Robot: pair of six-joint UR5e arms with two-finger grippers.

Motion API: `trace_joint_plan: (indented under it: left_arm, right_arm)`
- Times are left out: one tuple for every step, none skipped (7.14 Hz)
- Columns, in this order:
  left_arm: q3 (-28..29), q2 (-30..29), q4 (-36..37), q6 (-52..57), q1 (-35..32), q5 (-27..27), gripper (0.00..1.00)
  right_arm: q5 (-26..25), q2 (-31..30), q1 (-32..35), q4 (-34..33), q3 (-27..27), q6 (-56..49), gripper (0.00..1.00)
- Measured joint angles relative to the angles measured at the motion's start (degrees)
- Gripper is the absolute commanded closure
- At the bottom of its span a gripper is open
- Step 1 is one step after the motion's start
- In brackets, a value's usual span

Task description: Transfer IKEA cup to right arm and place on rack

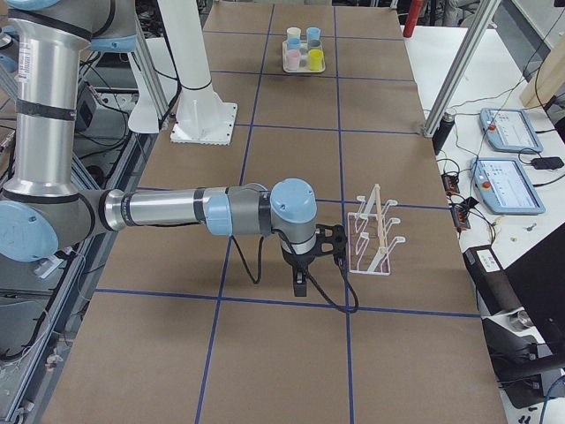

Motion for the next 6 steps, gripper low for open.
trace_joint_plan:
  left_arm:
    - [0.1, -0.6, 0.0, 0.0, 0.0, 0.1, 0.00]
    - [0.1, -1.7, 0.0, 0.1, 0.0, 0.2, 0.00]
    - [0.1, -3.6, 0.0, 0.1, 0.0, 0.3, 0.00]
    - [0.1, -6.2, -0.1, 0.1, 0.0, 0.3, 0.00]
    - [0.2, -9.0, -0.1, 0.1, 0.0, 0.3, 0.00]
    - [0.7, -11.7, -0.1, 0.1, 0.0, 0.2, 0.00]
  right_arm:
    - [0.3, 0.0, -0.1, 1.2, 2.1, 0.0, 0.01]
    - [0.6, 0.1, -1.1, 3.6, 3.1, -0.1, 0.01]
    - [1.4, 0.0, -2.7, 7.5, 3.5, 0.4, 0.01]
    - [3.3, 0.0, -3.8, 11.4, 3.7, 2.0, 0.01]
    - [5.7, 0.1, -4.6, 15.2, 3.7, 4.2, 0.01]
    - [7.7, 0.1, -6.2, 20.2, 3.7, 8.2, 0.01]
